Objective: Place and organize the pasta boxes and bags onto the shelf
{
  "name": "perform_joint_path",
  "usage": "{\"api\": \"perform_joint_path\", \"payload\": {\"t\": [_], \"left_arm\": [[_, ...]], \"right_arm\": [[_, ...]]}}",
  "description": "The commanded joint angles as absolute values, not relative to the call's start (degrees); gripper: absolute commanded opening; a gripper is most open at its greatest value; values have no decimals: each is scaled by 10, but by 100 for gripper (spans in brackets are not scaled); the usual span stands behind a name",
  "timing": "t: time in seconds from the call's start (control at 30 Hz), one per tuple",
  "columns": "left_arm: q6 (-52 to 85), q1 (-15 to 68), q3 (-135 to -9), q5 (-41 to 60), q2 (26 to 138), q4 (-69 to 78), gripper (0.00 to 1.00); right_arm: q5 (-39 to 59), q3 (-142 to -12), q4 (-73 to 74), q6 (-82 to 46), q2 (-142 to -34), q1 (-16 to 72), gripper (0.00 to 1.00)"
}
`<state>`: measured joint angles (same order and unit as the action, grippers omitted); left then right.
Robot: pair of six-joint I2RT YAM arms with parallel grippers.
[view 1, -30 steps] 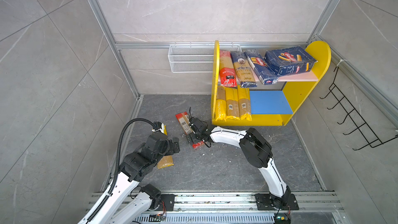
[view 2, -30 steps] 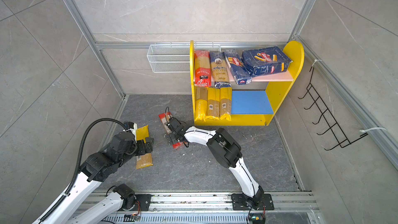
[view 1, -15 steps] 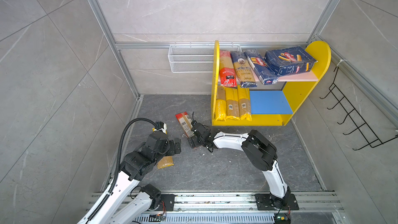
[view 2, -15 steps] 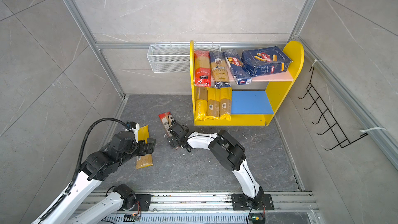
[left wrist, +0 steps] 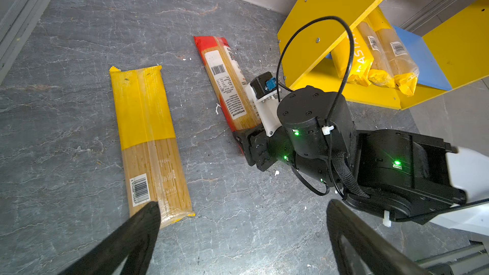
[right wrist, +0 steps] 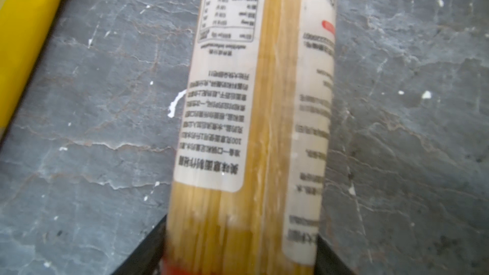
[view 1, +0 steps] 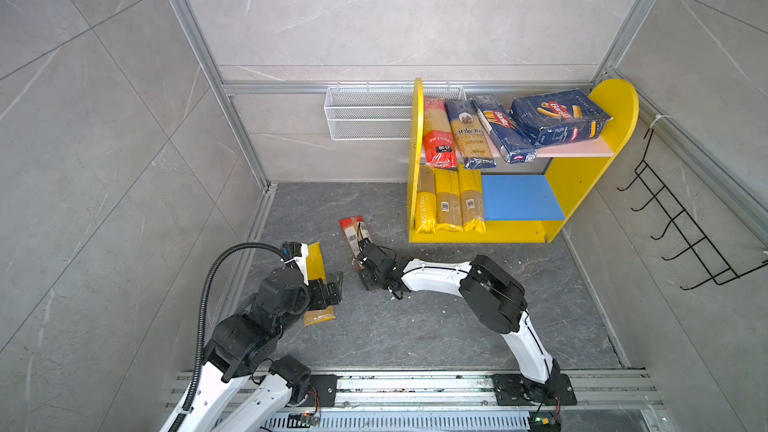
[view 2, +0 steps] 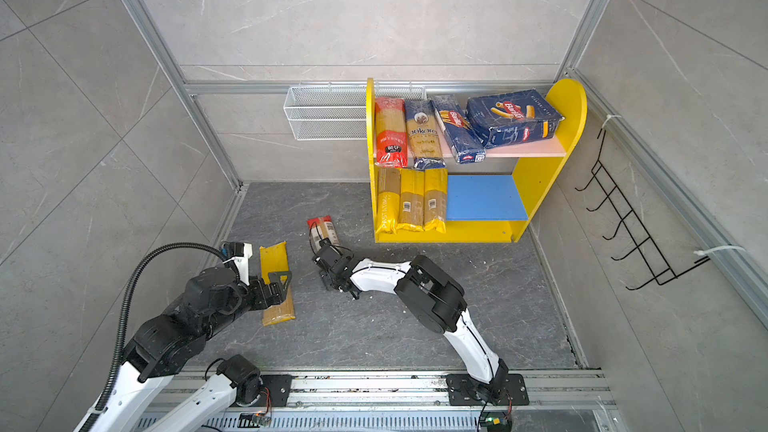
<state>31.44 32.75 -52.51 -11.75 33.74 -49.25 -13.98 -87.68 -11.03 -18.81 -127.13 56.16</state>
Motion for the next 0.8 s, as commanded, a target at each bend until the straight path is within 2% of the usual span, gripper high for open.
{"api": "perform_joint_path", "payload": {"t": [0.0,0.23,0.37,0.5,0.53,0.6,0.67,0.77], "left_arm": [[324,326,-538,-112,326,-509,100],[329,326,-537,-105,317,-516,100],[335,326,-536,-95,314,-515,100],[345,326,-528,-85,304,-511,100],[347,326,-527,-84,301,-511,100],[351,326,-520,-80,292,-512,100],[356,326,-515,-77,285,-512,100],[362,325,-512,-72,277,-515,100]], "right_arm": [[-108,-849,-191,-207,-1304,570,46],[-106,-717,-157,-243,-1224,579,33],[-112,-628,-147,-267,-1166,607,34],[-136,-580,-142,-287,-1134,649,45],[-139,-575,-140,-290,-1132,655,50],[-149,-567,-130,-296,-1131,661,73],[-155,-563,-116,-297,-1134,662,86],[-172,-567,-93,-296,-1145,662,91]]}}
